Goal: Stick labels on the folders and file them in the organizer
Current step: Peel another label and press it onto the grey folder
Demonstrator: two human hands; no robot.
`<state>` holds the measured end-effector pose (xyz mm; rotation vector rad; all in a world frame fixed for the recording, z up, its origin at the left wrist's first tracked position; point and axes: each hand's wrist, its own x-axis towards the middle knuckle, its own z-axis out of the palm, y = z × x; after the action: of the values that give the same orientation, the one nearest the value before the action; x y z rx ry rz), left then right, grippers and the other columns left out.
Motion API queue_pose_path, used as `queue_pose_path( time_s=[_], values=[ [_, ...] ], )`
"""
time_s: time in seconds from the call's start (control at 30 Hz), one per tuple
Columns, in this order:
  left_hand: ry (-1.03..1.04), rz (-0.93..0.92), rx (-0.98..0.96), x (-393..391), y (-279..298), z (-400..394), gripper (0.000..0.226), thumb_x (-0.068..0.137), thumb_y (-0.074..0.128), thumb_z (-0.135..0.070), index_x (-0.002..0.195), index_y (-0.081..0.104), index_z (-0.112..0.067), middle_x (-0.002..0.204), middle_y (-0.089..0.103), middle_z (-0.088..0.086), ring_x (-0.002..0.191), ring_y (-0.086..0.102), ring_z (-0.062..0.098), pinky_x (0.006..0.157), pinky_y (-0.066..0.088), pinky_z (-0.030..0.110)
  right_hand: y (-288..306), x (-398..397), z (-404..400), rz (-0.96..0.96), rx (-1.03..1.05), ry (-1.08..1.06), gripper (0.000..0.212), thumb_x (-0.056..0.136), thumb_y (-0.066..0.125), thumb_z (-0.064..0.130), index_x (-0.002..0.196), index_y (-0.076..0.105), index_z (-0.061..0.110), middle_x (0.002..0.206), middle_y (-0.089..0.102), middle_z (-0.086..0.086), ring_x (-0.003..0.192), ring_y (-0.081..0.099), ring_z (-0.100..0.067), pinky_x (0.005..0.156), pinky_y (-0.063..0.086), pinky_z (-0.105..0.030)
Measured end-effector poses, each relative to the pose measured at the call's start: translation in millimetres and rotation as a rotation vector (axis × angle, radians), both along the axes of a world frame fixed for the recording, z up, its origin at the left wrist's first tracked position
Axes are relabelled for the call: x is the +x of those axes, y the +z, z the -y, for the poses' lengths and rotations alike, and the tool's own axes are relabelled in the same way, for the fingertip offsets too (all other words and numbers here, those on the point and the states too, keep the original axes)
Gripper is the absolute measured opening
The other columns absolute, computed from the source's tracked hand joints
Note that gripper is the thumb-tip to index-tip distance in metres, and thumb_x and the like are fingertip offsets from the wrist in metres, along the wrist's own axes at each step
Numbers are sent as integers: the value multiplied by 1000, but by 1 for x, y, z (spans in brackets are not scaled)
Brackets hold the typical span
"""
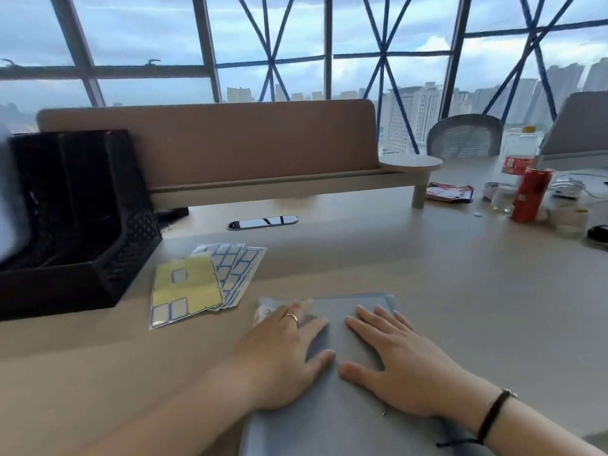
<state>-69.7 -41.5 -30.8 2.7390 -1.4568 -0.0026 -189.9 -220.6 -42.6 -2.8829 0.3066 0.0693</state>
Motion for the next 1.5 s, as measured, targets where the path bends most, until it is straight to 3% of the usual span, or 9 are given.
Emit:
queue_pose_path(
  time_s=[0.13, 0.47, 0.57, 0.67, 0.73, 0.83, 1.03, 1.17, 1.5],
  values=[
    [59, -35, 25, 2, 0, -68, 70, 95, 28, -69, 157, 15, -38, 167, 7, -11, 152, 8, 10, 121, 1, 33, -1, 18, -55, 10, 9, 120, 91, 81, 27, 85, 157, 6, 39, 165, -5, 17, 151, -11, -5, 124, -6, -31],
    [232, -68, -47, 22, -1, -184, 71, 92, 33, -72, 154, 20, -41, 164, 15, -19, 150, 13, 2, 119, 6, 22, 12, 72, -159, 21, -14, 321, 87, 83, 34, 83, 155, 16, 38, 166, 8, 11, 152, 3, -11, 121, 3, -30],
    [263, -157, -142, 31, 2, -197, 74, 90, 45, -70, 154, 18, -44, 158, 24, -26, 141, 26, -5, 114, 18, 17, 20, 87, -170, 54, 0, 315, 81, 81, 44, 80, 150, 30, 41, 160, 28, 15, 147, 22, -10, 118, 21, -33],
    [348, -388, -408, 53, 12, -199, 67, 88, 57, -64, 147, 29, -51, 143, 42, -27, 103, 53, -13, 94, 38, 13, 28, 103, -171, 124, 82, 222, 69, 80, 52, 74, 141, 43, 44, 147, 46, 20, 135, 41, -8, 107, 38, -33],
    [401, -454, -554, 77, 19, -196, 66, 84, 57, -69, 144, 39, -48, 138, 48, -22, 110, 53, -8, 96, 43, 21, 34, 120, -169, 170, 105, 170, 59, 83, 55, 68, 135, 51, 41, 140, 53, 19, 128, 49, -9, 100, 42, -31],
    [480, -496, -628, 119, 21, -182, 67, 88, 63, -57, 147, 40, -35, 135, 47, -17, 131, 45, 5, 105, 37, 26, 40, 158, -165, 212, 112, 158, 55, 87, 57, 63, 135, 53, 37, 139, 55, 15, 128, 50, -11, 100, 42, -30],
    [617, -565, -709, 177, 5, -150, 59, 86, 66, -45, 139, 43, -34, 128, 62, -6, 115, 58, 12, 101, 45, 31, 29, 232, -163, 186, 111, 234, 61, 90, 58, 53, 145, 43, 32, 150, 46, 12, 138, 42, -14, 112, 36, -33],
    [624, -488, -691, 188, -15, -146, 71, 83, 57, -52, 148, 31, -39, 131, 60, 1, 131, 47, 23, 108, 42, 39, 9, 253, -159, 183, 137, 219, 61, 88, 59, 53, 144, 45, 34, 147, 50, 10, 135, 45, -16, 111, 35, -33],
    [503, -487, -1002, 183, -16, -145, 63, 91, 68, -22, 145, 39, -35, 140, 48, -18, 132, 45, 4, 111, 39, 31, -7, 252, -158, 295, 98, 265, 60, 87, 56, 60, 141, 43, 39, 141, 55, 13, 128, 50, -16, 109, 32, -32]
  ],
)
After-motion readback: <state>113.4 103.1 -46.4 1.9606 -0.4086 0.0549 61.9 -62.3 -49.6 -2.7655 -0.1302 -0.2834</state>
